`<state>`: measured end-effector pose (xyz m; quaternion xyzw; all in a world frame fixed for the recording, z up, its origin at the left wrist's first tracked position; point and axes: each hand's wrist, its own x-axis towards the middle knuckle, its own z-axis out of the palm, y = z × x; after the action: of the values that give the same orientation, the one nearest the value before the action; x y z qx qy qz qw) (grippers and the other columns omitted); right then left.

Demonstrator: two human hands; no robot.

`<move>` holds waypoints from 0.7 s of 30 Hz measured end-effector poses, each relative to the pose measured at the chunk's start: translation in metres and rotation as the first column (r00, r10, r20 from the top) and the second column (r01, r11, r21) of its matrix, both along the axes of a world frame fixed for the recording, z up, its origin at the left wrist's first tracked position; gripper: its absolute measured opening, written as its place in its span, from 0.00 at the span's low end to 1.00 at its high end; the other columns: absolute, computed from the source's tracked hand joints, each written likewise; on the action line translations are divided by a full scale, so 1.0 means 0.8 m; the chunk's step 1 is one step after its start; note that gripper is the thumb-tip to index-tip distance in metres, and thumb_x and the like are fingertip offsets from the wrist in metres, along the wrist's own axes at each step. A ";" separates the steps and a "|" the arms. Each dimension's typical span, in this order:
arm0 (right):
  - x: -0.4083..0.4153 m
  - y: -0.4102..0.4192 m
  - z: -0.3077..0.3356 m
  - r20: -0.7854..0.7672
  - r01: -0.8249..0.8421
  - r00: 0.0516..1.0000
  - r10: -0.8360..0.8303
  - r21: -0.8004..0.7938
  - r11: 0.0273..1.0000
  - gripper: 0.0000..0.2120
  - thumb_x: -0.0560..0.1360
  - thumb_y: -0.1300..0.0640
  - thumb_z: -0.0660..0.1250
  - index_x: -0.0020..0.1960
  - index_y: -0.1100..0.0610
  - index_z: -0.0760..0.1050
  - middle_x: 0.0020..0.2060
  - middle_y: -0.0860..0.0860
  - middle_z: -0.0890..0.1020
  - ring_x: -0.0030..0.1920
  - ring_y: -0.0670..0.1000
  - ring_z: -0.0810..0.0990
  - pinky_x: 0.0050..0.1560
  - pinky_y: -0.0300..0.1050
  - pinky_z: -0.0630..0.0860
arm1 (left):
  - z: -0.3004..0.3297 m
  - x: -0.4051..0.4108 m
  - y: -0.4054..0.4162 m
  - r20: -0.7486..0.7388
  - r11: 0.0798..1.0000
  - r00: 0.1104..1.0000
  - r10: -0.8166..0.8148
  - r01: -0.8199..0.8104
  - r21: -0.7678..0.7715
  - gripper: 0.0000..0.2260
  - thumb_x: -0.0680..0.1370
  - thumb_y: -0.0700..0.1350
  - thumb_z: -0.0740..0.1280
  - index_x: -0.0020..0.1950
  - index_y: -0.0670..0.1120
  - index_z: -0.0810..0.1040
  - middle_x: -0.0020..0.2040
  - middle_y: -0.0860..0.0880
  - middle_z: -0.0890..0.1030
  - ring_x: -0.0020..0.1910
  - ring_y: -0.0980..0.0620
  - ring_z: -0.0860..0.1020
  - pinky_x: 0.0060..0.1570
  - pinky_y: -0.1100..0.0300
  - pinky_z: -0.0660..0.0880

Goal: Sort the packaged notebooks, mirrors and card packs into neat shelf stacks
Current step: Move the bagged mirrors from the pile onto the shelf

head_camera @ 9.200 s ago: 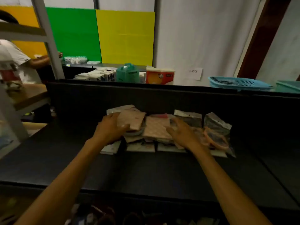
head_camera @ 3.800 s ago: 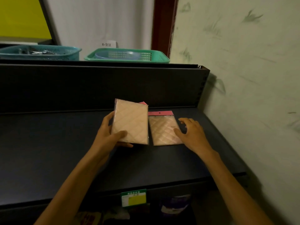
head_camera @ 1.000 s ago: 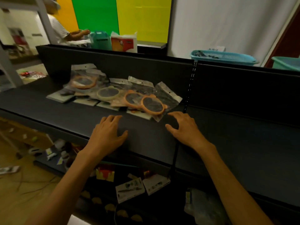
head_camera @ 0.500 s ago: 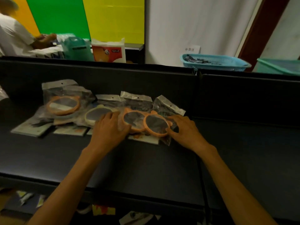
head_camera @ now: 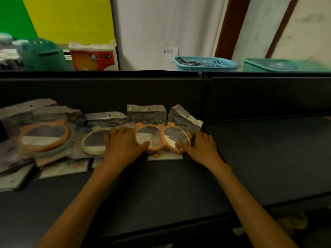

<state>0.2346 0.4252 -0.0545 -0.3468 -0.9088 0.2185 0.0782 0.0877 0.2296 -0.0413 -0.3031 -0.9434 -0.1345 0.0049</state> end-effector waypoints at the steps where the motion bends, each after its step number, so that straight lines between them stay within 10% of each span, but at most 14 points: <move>1: 0.001 -0.002 -0.002 -0.002 0.031 1.000 -0.031 -0.006 1.000 0.46 0.67 0.27 0.59 0.74 0.56 0.57 0.72 0.58 0.63 0.71 0.60 0.60 0.71 0.57 0.60 | 0.001 0.001 0.000 0.008 1.000 1.000 -0.010 0.010 0.007 0.33 0.71 0.68 0.61 0.70 0.50 0.66 0.71 0.44 0.67 0.70 0.40 0.62 0.69 0.41 0.58; 13: -0.001 -0.021 -0.004 0.016 0.143 0.990 -0.142 -0.095 0.985 0.54 0.62 0.23 0.59 0.76 0.58 0.55 0.75 0.58 0.56 0.74 0.60 0.53 0.73 0.59 0.54 | 0.016 0.020 0.000 0.157 0.905 0.977 -0.147 0.069 0.420 0.23 0.74 0.50 0.70 0.67 0.50 0.68 0.64 0.48 0.74 0.63 0.47 0.72 0.65 0.50 0.65; 21: -0.002 -0.022 -0.004 -0.051 0.122 0.990 -0.129 -0.129 0.984 0.49 0.59 0.23 0.63 0.70 0.54 0.66 0.70 0.57 0.64 0.71 0.59 0.59 0.71 0.58 0.59 | 0.020 0.009 0.004 0.374 0.795 0.921 -0.109 -0.145 0.589 0.39 0.69 0.44 0.75 0.76 0.47 0.59 0.71 0.45 0.69 0.69 0.45 0.68 0.66 0.48 0.67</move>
<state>0.2333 0.4077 -0.0576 -0.4011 -0.8668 0.2799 0.0966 0.0950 0.2330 -0.0251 -0.2432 -0.8348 -0.4866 -0.0842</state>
